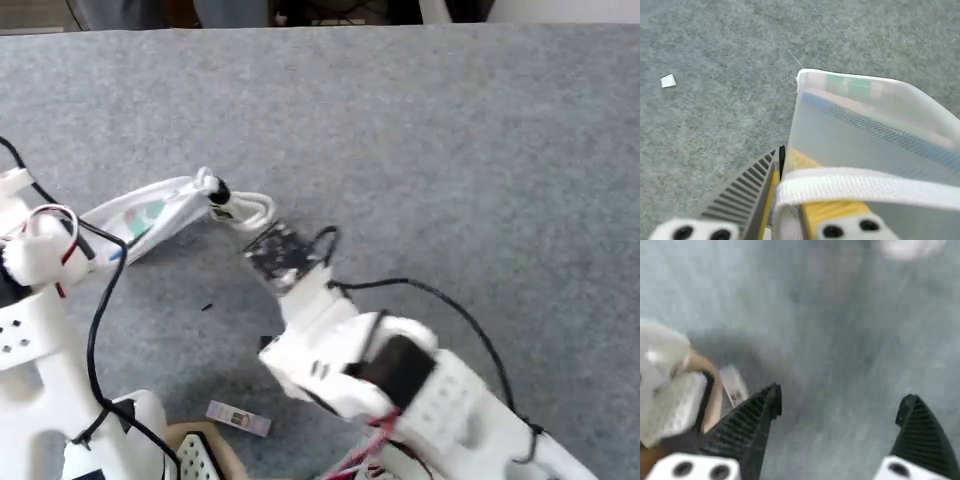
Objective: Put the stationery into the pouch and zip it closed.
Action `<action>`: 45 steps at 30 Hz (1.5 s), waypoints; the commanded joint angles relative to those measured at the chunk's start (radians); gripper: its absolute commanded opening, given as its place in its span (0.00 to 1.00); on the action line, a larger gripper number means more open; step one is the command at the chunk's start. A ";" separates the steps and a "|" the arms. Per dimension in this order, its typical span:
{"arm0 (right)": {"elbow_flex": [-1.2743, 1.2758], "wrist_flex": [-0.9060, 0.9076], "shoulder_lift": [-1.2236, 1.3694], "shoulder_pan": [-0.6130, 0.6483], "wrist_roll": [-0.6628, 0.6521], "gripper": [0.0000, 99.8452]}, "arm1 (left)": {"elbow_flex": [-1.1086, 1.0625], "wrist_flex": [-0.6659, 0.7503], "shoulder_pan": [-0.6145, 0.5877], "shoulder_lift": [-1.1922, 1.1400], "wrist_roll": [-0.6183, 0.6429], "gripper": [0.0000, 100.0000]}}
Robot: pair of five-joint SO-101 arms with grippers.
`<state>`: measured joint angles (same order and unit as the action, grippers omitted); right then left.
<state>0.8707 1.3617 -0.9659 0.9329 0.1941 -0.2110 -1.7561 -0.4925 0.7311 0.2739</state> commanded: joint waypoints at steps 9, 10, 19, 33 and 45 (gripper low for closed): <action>-0.062 0.000 0.470 0.253 0.095 0.37 | 0.030 0.012 -0.068 0.008 -0.006 0.03; -0.079 0.000 0.513 0.273 0.095 0.37 | 0.030 0.012 -0.068 0.008 -0.006 0.03; -0.265 -0.017 0.809 0.414 0.129 0.37 | 0.087 0.011 -0.159 0.008 -0.012 0.03; -0.114 -0.288 0.809 0.428 0.120 0.37 | 0.180 -0.003 -0.314 -0.002 -0.077 0.03; -0.082 -0.354 0.811 0.390 0.118 0.17 | 0.177 -0.003 -0.348 -0.002 -0.089 0.03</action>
<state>0.7894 1.0180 -0.1542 1.3502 0.3107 -0.0882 -1.7561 -0.8286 0.7265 0.1941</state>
